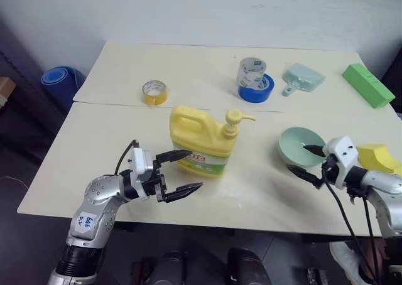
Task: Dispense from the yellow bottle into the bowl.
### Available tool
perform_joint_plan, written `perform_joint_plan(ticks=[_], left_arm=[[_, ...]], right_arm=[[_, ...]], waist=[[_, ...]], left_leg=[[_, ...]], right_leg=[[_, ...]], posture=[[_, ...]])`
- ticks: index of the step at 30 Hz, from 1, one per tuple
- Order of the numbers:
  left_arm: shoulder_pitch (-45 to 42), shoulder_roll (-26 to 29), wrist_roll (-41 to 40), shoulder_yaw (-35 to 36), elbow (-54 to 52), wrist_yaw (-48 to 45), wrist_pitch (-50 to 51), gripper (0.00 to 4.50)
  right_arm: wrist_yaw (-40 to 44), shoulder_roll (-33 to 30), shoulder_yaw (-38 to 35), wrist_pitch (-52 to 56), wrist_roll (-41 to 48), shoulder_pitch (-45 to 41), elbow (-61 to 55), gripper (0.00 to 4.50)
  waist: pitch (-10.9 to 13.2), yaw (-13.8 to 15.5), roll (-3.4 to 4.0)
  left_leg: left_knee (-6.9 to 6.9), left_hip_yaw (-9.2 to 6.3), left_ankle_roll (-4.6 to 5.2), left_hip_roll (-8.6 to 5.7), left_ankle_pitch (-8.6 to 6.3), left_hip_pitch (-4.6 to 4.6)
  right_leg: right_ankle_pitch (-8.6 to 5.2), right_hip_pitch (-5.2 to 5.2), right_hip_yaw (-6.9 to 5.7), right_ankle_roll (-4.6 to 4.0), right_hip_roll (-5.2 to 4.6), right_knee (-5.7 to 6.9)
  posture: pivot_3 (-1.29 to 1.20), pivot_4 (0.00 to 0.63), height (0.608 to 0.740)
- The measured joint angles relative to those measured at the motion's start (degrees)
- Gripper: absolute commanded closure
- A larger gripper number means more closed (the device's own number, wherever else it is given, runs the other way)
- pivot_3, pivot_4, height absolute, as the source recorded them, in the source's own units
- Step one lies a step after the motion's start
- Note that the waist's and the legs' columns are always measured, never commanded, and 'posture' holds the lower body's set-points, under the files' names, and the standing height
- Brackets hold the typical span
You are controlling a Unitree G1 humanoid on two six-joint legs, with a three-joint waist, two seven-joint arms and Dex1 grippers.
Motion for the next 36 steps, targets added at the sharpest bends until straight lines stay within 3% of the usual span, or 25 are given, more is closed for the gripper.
perform_joint_plan(ticks=[3, 9, 13, 16, 20, 22, 27, 32, 36], left_arm=[[-0.4, 0.1, 0.0, 0.1, -0.2, 0.4, 0.4, 0.0], [-0.2, 0.5, -0.2, 0.5, -2.0, 1.2, 1.3, 0.0], [0.5, 5.5, -9.8, 4.0, -8.2, 3.3, 12.8, 0.0], [-2.5, 7.6, -19.4, 6.7, -12.3, 5.9, 20.8, 0.0], [-12.8, 9.4, -23.3, 7.1, -13.0, 8.4, 26.5, 0.88], [-18.7, 9.6, -22.1, 4.5, -12.0, 9.1, 28.6, 1.47], [-29.6, 3.0, -18.7, -0.8, -6.5, 11.6, 29.5, 2.94], [-35.5, -1.3, -12.5, -4.7, -0.5, 11.1, 26.8, 4.43], [-40.1, -5.2, -7.4, -6.4, 5.4, 12.0, 24.1, 4.43]], right_arm=[[-1.2, 2.6, 2.4, -2.4, -2.3, -2.3, 4.9, 0.89], [-2.4, 4.6, 4.8, -6.3, -5.2, -6.1, 11.3, 3.03], [-3.4, 4.7, 4.9, -9.3, -6.5, -7.5, 13.5, 4.45], [-2.9, 4.4, 4.9, -10.0, -6.5, -7.6, 13.8, 4.48], [1.3, 2.0, 5.1, -9.9, -6.0, -6.1, 9.4, 4.5], [4.3, -0.6, 5.1, -8.2, -4.7, -4.9, 2.7, 4.5], [8.6, -7.6, 5.0, 1.9, -1.2, -2.6, -16.5, 4.5], [9.2, -11.1, 4.3, 12.9, 4.4, -1.1, -29.3, 4.5], [9.1, -13.5, 4.3, 19.2, 7.2, -2.2, -35.5, 4.5]], waist=[[0.0, 0.0, 0.0], [0.0, -0.1, 0.0], [0.0, -0.3, 0.0], [0.0, -0.2, -0.01], [0.0, 0.2, 0.01], [0.0, 0.1, 0.03], [0.1, 0.4, -0.03], [0.1, 0.4, -0.11], [0.2, 0.5, -0.2]], left_leg=[[0.0, -0.01, 0.0, 0.0, 0.0, 0.0], [0.0, -0.05, 0.0, 0.01, 0.0, -0.01], [-0.01, -0.18, 0.0, 0.05, 0.0, -0.02], [0.07, -0.39, 0.0, 0.05, 0.0, -0.01], [0.08, -0.41, 0.0, -0.02, 0.0, 0.01], [0.05, -0.42, 0.0, -0.04, 0.0, 0.01], [0.06, -0.45, 0.0, -0.04, 0.0, -0.02], [0.05, -0.43, 0.0, -0.06, 0.0, -0.02], [0.07, -0.45, 0.0, -0.06, 0.0, -0.05]], right_leg=[[0.0, -0.01, 0.0, 0.0, 0.0, 0.01], [0.0, 0.0, -0.03, 0.0, 0.0, 0.02], [0.0, 0.01, -0.1, 0.0, -0.01, 0.05], [0.0, 0.18, -0.19, 0.0, -0.01, -0.01], [0.0, 0.27, -0.19, 0.0, -0.01, -0.08], [0.0, 0.27, -0.2, 0.0, 0.01, -0.13], [0.0, 0.28, -0.29, 0.01, 0.02, -0.14], [0.0, 0.29, -0.3, 0.01, 0.01, -0.17], [0.01, 0.3, -0.32, 0.02, 0.01, -0.21]], posture=[[0.0, 0.15, 0.74], [0.0, 0.15, 0.74], [0.0, 0.15, 0.74], [0.0, 0.15, 0.74], [0.0, 0.15, 0.74], [0.0, 0.15, 0.74], [0.0, 0.15, 0.74], [0.0, 0.15, 0.74], [0.0, 0.15, 0.74]])
